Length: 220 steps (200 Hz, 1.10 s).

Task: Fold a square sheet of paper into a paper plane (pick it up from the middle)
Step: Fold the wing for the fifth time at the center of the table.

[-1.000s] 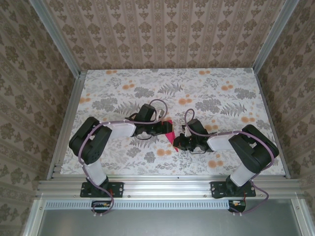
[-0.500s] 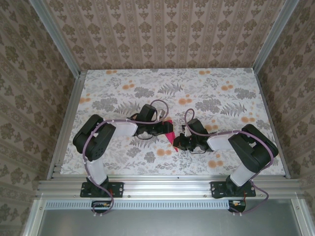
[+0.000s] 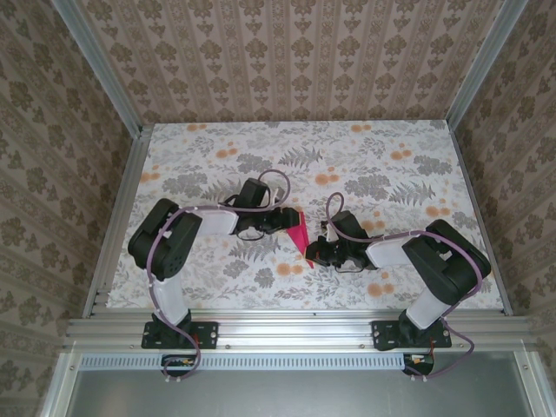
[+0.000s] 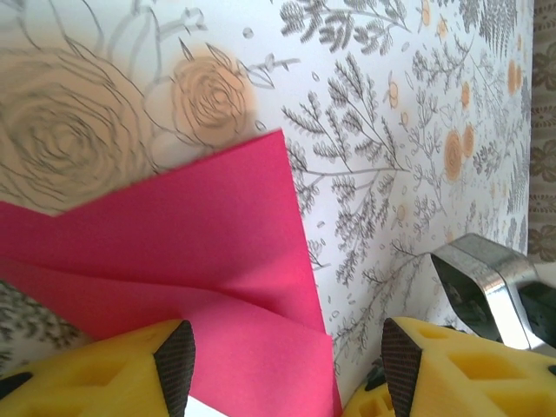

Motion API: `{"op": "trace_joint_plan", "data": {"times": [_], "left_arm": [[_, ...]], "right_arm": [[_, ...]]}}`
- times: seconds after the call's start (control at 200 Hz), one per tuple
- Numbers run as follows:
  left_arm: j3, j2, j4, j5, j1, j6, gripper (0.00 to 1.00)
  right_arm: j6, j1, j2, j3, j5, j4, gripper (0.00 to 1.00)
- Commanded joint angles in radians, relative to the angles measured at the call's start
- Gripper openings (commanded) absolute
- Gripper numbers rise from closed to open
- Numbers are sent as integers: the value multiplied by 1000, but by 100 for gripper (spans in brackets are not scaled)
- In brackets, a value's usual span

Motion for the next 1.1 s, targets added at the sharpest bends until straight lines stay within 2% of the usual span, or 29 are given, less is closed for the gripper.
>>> {"op": "trace_joint_plan", "data": {"times": [0.0, 0.585, 0.705, 0.915, 1.095], "left_arm": [[31, 26, -46, -31, 23, 48, 62], [121, 56, -129, 3, 129, 95, 62], [137, 18, -161, 15, 138, 103, 62], [78, -108, -194, -8, 104, 94, 62], [-20, -212, -182, -48, 13, 63, 62]], "right_arm": [[-3, 21, 74, -62, 58, -162, 7], [0, 20, 70, -61, 55, -162, 7], [4, 20, 70, -50, 55, -158, 7], [4, 21, 60, -26, 56, -169, 8], [1, 20, 41, -25, 72, -185, 9]]}}
